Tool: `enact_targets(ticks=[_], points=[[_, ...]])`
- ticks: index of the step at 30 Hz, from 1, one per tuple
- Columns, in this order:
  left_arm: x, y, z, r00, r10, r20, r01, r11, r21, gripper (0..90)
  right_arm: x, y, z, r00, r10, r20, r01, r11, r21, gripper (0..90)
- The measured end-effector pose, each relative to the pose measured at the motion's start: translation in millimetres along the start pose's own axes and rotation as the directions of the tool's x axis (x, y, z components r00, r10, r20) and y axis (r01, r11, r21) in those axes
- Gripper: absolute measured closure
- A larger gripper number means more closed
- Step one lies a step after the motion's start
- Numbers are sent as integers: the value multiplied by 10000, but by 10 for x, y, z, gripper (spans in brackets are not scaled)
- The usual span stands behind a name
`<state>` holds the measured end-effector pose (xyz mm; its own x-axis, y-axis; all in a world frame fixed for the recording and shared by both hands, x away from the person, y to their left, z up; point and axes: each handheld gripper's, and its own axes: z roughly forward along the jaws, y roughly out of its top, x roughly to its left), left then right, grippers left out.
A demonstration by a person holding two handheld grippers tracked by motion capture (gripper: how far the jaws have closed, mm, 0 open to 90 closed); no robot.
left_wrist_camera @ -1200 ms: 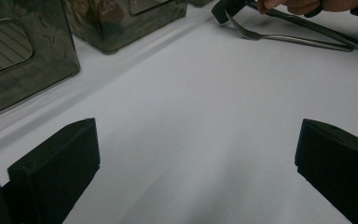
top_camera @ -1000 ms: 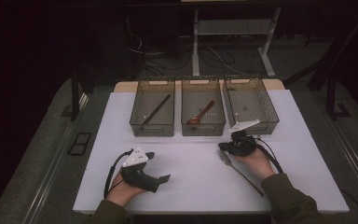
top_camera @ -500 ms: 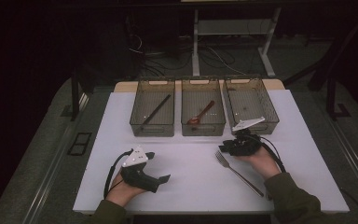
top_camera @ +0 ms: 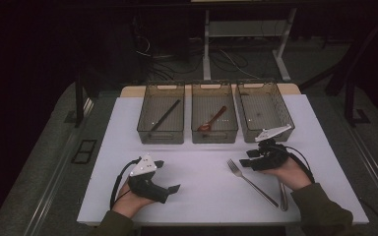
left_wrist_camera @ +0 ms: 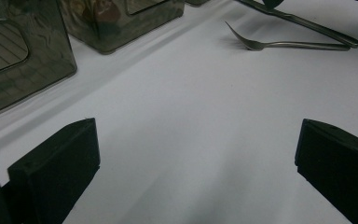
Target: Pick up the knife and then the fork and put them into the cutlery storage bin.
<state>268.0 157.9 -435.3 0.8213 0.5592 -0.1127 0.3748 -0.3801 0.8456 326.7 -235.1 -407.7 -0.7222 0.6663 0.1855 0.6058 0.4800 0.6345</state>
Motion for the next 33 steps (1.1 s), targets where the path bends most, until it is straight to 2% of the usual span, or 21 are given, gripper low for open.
enact_targets(ticks=[6,11,16,20,26,33], points=[[-8,1,6,10000,-14,27,14,10000,8,0,70,-23,-45,9999,-81,72,74,9964,849,500],[-9,1,11,10000,-11,56,10,10000,58,0,117,-43,-54,9993,-255,265,209,9866,1621,532],[-8,1,11,10000,-3,69,3,10000,59,0,150,-56,-9,9987,-406,305,311,9635,2658,573],[-10,0,14,10000,-4,76,3,10000,41,0,201,-59,42,9989,-474,56,429,9430,3300,612],[-11,-1,19,10000,9,89,-10,10000,48,0,243,-61,114,9984,-560,-73,545,9230,3809,683],[-15,-1,24,9999,45,108,-46,9999,107,0,314,-39,197,9959,-896,122,756,8992,4309,734]])
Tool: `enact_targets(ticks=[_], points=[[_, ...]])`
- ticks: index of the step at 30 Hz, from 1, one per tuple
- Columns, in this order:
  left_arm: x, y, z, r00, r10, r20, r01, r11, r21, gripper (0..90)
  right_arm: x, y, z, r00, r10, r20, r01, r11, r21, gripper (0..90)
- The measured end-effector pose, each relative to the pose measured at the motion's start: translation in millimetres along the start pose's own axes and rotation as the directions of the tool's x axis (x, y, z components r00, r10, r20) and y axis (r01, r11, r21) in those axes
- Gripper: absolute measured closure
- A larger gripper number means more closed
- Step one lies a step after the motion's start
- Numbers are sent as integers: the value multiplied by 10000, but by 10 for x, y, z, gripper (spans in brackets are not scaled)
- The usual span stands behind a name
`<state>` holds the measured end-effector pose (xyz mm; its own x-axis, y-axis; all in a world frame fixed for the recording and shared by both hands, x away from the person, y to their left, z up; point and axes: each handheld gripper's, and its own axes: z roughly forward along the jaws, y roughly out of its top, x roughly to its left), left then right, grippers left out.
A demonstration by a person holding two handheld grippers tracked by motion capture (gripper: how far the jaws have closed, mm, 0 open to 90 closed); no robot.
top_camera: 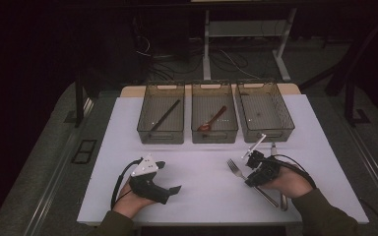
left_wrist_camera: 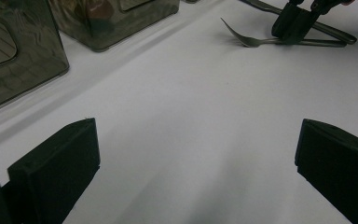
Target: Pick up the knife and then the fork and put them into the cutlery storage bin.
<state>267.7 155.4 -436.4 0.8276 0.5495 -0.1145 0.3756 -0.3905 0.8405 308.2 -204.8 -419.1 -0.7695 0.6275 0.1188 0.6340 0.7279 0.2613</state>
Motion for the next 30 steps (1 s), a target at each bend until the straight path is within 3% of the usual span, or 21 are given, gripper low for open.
enact_targets(ticks=[4,17,26,30], points=[[2,0,-2,10000,22,8,-22,10000,6,0,17,32,31,9989,-373,301,365,9990,251,756],[-6,-2,10,10000,34,55,-34,10000,18,0,75,69,41,9952,-492,843,445,9974,566,838],[-7,-2,11,10000,33,85,-33,10000,21,0,65,65,33,9958,-525,746,487,9974,523,842],[-8,-2,11,9999,38,98,-38,10000,28,0,50,58,17,9979,-489,434,477,9985,275,842]])
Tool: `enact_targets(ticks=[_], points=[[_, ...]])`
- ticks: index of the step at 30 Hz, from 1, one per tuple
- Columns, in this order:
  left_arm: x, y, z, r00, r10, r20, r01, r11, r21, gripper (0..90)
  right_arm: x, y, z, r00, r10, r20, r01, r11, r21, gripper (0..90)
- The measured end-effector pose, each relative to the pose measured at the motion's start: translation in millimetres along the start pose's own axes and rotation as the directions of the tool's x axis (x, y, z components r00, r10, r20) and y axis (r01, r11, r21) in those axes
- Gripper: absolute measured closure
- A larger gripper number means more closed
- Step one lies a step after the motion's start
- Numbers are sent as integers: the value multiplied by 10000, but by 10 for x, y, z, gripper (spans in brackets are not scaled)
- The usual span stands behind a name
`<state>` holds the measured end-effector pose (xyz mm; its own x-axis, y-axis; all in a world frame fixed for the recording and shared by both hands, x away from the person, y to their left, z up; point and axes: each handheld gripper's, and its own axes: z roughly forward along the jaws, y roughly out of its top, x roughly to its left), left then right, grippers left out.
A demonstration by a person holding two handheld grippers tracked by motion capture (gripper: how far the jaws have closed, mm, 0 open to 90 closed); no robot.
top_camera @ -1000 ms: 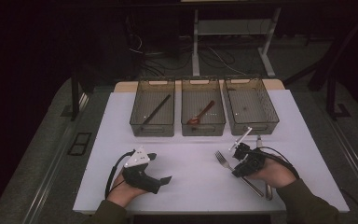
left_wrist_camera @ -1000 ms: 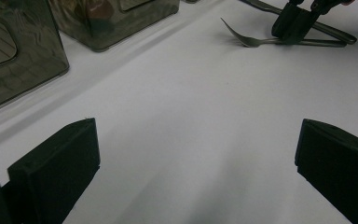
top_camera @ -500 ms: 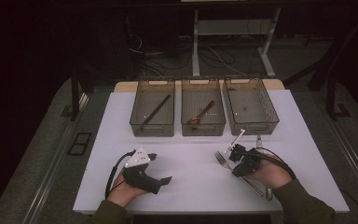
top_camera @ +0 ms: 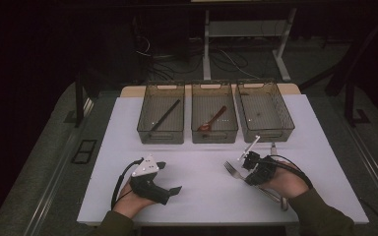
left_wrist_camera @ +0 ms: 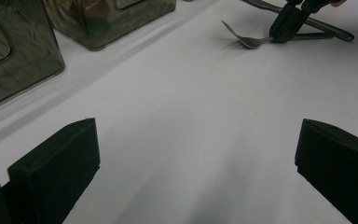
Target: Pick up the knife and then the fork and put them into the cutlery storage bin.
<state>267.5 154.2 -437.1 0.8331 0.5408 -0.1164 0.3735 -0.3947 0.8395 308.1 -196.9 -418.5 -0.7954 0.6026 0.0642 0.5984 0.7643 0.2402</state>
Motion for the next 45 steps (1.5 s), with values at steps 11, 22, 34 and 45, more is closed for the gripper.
enact_targets(ticks=[11,22,34,45], points=[[-1,-1,4,10000,4,59,-4,10000,-7,0,-174,-90,-137,9979,591,-257,-624,9864,-1521,842],[2,-4,6,9999,17,115,-17,10000,-12,0,-354,-218,-296,9922,1184,-378,-1242,9355,-3307,842],[4,-7,7,9998,102,192,-102,9999,-37,0,-516,-352,-428,9859,1554,-626,-1660,8558,-4899,844],[4,-6,5,9996,169,224,-166,9998,-136,0,-622,-456,-541,9806,1860,-625,-1860,7794,-5982,844]])
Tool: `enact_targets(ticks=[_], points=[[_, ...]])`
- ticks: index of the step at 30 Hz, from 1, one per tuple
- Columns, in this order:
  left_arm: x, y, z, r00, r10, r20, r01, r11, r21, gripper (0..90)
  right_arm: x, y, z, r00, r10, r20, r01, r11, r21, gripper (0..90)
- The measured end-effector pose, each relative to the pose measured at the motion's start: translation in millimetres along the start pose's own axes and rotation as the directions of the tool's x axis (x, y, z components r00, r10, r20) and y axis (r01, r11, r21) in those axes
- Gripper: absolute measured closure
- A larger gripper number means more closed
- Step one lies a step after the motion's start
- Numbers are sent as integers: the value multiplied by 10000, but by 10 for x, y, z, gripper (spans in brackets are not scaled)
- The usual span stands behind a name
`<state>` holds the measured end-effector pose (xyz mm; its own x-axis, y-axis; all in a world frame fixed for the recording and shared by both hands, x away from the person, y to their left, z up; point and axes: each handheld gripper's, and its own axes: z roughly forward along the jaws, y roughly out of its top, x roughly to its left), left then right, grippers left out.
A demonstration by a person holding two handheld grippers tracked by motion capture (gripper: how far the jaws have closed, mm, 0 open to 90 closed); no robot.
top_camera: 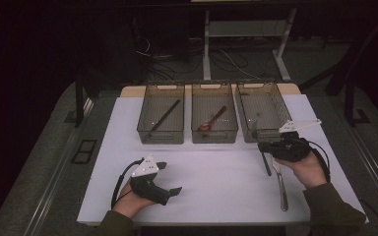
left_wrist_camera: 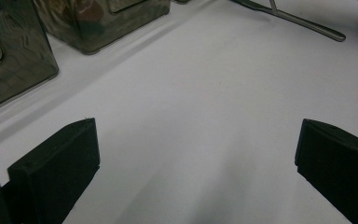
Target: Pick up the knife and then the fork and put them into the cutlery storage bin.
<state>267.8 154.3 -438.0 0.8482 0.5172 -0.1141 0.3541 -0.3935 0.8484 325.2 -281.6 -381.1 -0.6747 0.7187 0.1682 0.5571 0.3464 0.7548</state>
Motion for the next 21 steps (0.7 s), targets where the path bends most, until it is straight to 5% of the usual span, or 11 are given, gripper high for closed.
enact_targets(ticks=[11,21], points=[[0,4,-2,9999,88,48,-88,10000,-39,0,-129,70,-134,9997,160,208,-145,9973,-718,844],[46,-6,-22,9999,-105,10,105,9998,-144,0,-318,317,-261,9970,182,750,-99,9939,-1101,844]])
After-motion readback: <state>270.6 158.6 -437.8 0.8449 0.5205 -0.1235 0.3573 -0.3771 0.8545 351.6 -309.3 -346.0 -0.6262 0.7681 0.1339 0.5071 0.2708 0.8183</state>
